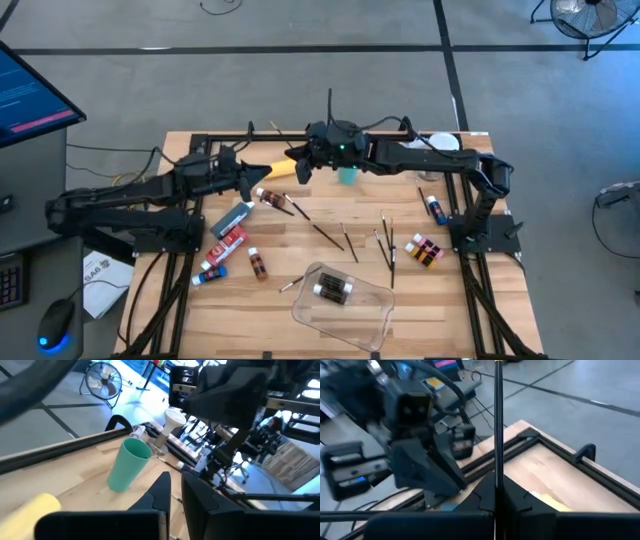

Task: Pick & Place Paint Supplies
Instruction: Put the gold paint brush into the green cup

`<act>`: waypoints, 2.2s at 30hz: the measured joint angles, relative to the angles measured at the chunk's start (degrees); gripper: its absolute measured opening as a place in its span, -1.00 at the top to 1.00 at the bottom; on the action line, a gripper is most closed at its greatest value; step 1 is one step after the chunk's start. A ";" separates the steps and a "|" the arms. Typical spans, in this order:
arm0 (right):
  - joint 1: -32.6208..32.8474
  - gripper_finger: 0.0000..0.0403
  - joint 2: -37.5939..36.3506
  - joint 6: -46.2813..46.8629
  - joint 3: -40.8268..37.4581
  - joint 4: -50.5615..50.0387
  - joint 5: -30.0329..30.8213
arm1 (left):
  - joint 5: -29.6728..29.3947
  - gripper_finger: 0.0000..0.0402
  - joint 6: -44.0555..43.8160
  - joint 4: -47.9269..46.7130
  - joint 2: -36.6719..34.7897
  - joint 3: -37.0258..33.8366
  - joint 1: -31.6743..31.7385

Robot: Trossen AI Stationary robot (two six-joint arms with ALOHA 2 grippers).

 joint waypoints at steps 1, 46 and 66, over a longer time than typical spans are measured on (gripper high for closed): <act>0.15 1.00 0.00 0.01 0.00 0.70 -0.02 | 0.00 0.92 -0.52 0.64 0.00 -0.40 0.01; 12.45 1.00 -12.56 12.94 -21.55 24.27 9.92 | 29.27 0.31 -19.97 50.50 25.93 9.44 5.46; 12.40 1.00 -12.57 13.55 -21.55 24.07 10.73 | 25.42 0.72 -19.87 50.08 27.17 10.20 5.92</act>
